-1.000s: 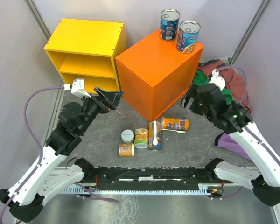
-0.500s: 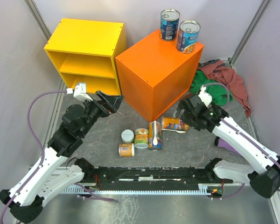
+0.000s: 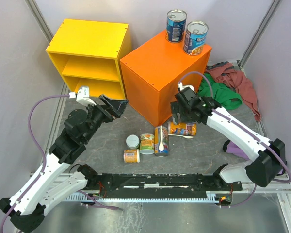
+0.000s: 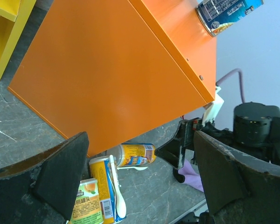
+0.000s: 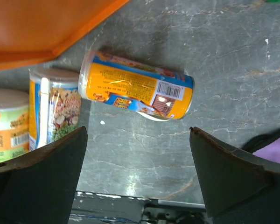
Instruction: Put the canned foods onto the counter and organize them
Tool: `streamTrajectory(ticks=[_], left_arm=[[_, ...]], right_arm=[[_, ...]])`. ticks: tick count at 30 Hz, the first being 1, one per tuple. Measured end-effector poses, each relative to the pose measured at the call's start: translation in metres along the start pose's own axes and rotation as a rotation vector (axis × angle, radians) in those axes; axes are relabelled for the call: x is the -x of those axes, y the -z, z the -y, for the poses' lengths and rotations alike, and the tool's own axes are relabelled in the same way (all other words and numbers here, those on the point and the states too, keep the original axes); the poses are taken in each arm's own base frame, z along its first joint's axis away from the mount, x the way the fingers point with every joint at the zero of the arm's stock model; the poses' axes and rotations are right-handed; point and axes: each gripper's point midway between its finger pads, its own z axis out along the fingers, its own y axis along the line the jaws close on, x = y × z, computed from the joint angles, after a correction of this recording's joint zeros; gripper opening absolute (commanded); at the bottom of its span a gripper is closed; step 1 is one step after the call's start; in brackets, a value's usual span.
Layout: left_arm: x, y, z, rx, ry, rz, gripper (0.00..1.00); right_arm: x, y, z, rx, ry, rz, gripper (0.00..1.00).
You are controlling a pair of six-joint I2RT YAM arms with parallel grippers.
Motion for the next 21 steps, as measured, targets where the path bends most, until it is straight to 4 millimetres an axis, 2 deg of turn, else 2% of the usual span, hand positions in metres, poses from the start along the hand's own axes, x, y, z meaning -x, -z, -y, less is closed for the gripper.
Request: streamTrajectory(ticks=[3, 7, 11, 18, 21], left_arm=[[0.001, 0.002, 0.000, -0.002, 0.001, 0.002, 0.99], [0.002, 0.005, 0.000, -0.006, 0.002, 0.006, 0.99], [0.000, 0.007, -0.002, 0.000, 0.000, 0.000, 0.99], [-0.004, 0.007, -0.006, 0.013, -0.003, -0.013, 0.99], [-0.005, 0.008, -0.007, 0.018, -0.005, -0.018, 0.99]], right_arm=[[-0.007, -0.007, -0.007, 0.033, 0.084, -0.043, 0.98], [-0.008, -0.008, -0.016, 0.079, 0.140, -0.045, 0.98], [-0.011, -0.017, -0.029, 0.100, 0.199, -0.053, 0.98], [-0.027, -0.035, -0.043, 0.103, 0.320, -0.106, 0.99], [-0.035, -0.041, -0.042, 0.095, 0.357, -0.128, 1.00]])
